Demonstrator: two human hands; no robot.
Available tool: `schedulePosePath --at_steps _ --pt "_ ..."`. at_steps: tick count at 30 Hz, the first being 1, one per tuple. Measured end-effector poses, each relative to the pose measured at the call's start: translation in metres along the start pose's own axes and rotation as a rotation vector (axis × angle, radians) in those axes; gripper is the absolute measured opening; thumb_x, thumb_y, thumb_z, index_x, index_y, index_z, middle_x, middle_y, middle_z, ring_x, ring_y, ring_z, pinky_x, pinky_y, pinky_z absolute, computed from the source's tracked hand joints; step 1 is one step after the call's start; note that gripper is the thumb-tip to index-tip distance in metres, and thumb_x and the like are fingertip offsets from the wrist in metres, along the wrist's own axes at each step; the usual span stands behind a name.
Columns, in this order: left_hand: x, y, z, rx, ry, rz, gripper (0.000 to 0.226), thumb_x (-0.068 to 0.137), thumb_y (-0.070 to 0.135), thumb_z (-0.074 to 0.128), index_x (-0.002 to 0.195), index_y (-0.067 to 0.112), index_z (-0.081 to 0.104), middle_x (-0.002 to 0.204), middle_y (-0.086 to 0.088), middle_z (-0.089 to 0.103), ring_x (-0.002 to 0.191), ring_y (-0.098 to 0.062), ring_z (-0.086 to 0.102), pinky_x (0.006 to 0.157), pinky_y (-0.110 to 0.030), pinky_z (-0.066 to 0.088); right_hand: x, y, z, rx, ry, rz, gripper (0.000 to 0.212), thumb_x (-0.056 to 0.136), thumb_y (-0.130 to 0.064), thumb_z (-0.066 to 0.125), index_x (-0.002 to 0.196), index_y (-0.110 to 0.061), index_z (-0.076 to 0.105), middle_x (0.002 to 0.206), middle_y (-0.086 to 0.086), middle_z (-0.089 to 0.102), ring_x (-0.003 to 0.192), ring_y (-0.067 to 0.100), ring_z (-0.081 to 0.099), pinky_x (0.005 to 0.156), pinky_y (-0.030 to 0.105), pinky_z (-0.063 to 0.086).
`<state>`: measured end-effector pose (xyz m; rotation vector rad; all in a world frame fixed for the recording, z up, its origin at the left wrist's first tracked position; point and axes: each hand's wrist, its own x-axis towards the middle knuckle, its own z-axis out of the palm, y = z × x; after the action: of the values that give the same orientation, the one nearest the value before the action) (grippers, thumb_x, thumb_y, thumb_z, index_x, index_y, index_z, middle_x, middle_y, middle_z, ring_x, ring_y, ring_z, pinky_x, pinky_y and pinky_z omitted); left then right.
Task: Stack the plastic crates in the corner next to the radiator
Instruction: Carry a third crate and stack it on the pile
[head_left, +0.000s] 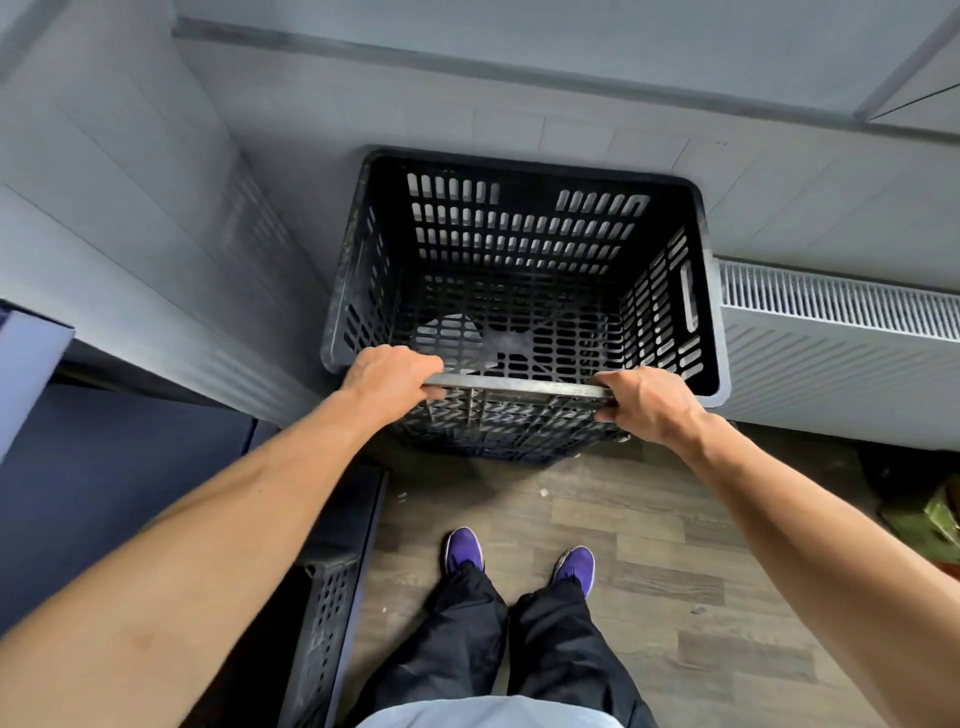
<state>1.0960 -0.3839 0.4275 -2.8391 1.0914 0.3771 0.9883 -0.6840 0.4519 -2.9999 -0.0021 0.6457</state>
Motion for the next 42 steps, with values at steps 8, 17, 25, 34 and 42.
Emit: schedulePosePath --at_steps 8,17,25,34,42 --pt "0.000 -0.032 -0.019 0.154 0.015 0.074 0.036 0.094 0.055 0.048 0.101 0.020 0.056 0.054 0.008 0.037 0.061 -0.024 0.057 0.054 -0.031 0.035 0.010 -0.021 0.005 -0.039 0.192 -0.053 0.030 0.096 -0.042 0.056 0.112 -0.018 0.064 0.087 0.007 0.073 0.081 0.030 0.070 0.069 0.036 0.054" --pt "-0.016 -0.033 0.004 0.087 0.143 0.003 0.031 0.093 0.051 0.052 0.094 0.020 0.055 0.068 -0.001 0.067 0.067 -0.028 0.067 0.054 -0.030 0.033 0.005 -0.034 0.009 -0.127 0.167 -0.061 0.021 0.096 -0.028 0.055 0.112 -0.016 0.060 0.082 0.005 0.072 0.073 0.030 0.069 0.060 0.033 0.047" --pt "-0.014 -0.026 0.008 0.065 0.187 -0.019 0.030 0.093 0.048 0.055 0.089 0.018 0.053 0.064 0.001 0.066 0.064 -0.027 0.067 0.053 -0.029 0.033 0.014 -0.014 0.006 -0.153 0.191 -0.123 0.026 0.098 -0.038 0.053 0.111 -0.016 0.058 0.078 0.005 0.071 0.071 0.030 0.069 0.059 0.035 0.050" --pt "-0.013 -0.019 0.005 0.139 0.211 0.005 0.033 0.093 0.048 0.055 0.091 0.016 0.055 0.060 0.002 0.063 0.057 -0.027 0.066 0.049 -0.028 0.034 0.001 0.017 -0.007 -0.075 0.013 -0.057 0.022 0.090 -0.029 0.067 0.107 -0.017 0.062 0.089 0.007 0.072 0.084 0.029 0.068 0.071 0.036 0.051" --pt "-0.012 -0.038 -0.005 0.209 0.325 0.080 0.037 0.084 0.051 0.066 0.091 0.014 0.061 0.055 0.001 0.059 0.045 -0.027 0.060 0.045 -0.025 0.029 -0.005 0.013 -0.010 -0.095 0.125 -0.070 0.021 0.092 -0.023 0.065 0.106 -0.009 0.059 0.081 0.014 0.071 0.080 0.035 0.069 0.065 0.036 0.048"
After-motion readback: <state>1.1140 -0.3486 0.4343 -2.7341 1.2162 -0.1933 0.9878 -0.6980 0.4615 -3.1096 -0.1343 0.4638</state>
